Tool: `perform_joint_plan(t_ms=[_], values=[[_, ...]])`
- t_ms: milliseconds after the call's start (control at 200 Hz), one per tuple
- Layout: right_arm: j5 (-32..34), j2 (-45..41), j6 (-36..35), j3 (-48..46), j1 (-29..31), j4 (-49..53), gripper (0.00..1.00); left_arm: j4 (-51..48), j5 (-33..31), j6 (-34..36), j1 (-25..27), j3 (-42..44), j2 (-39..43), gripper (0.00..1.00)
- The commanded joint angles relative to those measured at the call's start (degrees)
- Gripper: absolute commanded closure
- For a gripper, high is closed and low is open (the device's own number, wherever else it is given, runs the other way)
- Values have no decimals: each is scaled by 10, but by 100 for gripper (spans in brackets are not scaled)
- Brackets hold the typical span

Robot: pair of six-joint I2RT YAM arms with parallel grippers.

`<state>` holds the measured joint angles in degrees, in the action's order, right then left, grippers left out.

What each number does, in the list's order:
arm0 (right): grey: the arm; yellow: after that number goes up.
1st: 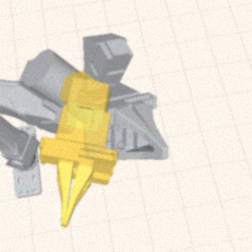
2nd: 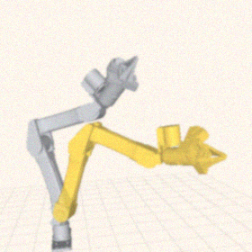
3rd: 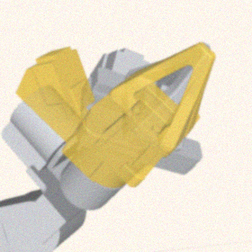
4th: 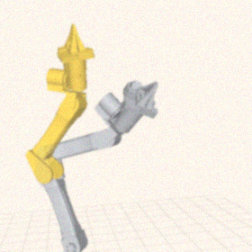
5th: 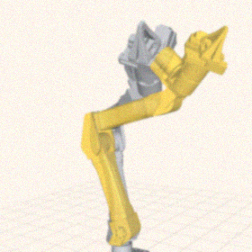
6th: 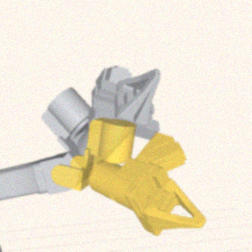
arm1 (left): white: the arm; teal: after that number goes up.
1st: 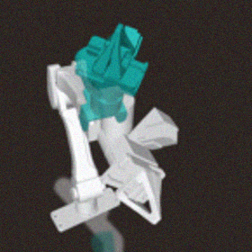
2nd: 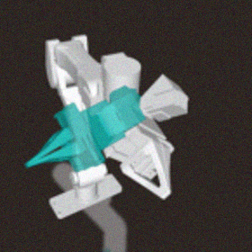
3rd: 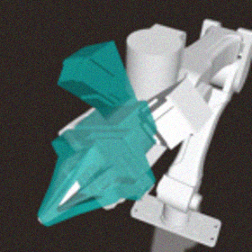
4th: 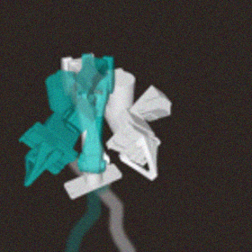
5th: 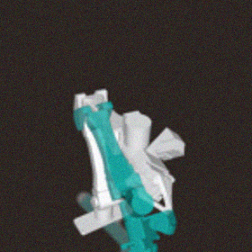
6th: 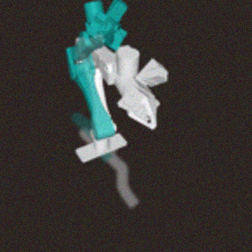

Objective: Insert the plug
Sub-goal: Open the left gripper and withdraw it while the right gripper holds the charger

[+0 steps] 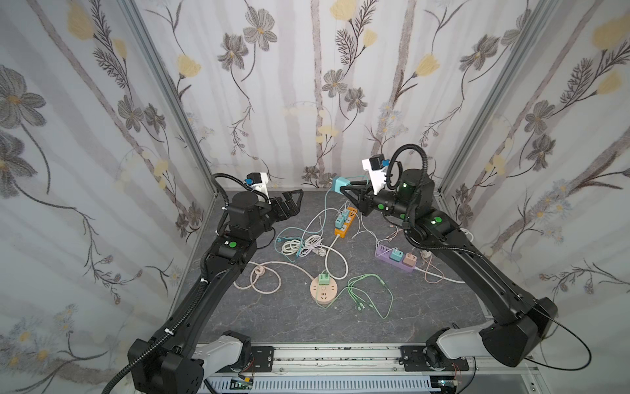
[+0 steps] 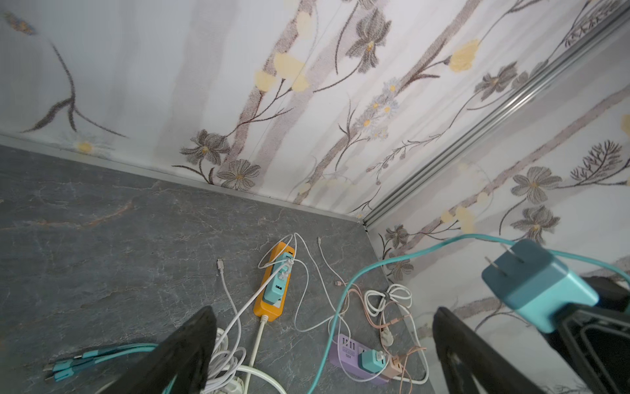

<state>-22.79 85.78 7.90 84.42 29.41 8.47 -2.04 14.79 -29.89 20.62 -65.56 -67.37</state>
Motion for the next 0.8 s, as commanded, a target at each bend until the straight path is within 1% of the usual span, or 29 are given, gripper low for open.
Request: perform_joint_plan(t_ms=[0,100,170,230,285,405,455,500,610,690,735,795], values=[[62,-51,-59,4,-40,97,100,-32,-35,87,20,-27,-15,0],[97,-111,-84,-6,-94,124,100,-53,-51,104,33,-50,-36,0],[96,-143,-94,-18,-125,132,100,-58,-52,104,37,-57,-45,0],[94,-161,-105,-31,-134,141,100,-55,-52,104,41,-59,-46,0],[78,-168,-121,-38,-133,160,100,-56,-57,107,44,-57,-46,0],[25,-161,-118,-64,-131,184,100,-68,-75,124,47,-57,-46,0],[10,-150,-120,-67,-124,204,100,-78,-80,135,47,-58,-60,0],[1,-138,-138,-63,-110,235,100,-90,-82,145,48,-60,-63,0],[-3,-114,-214,-59,-51,303,100,-124,-85,174,48,-57,-64,0],[-28,-96,-275,-58,-4,352,100,-137,-89,192,48,-38,-52,0],[-38,-86,-296,-59,16,373,100,-149,-82,193,48,-24,-50,0],[-46,-73,-313,-60,37,396,100,-180,-56,191,48,-14,-26,0]])
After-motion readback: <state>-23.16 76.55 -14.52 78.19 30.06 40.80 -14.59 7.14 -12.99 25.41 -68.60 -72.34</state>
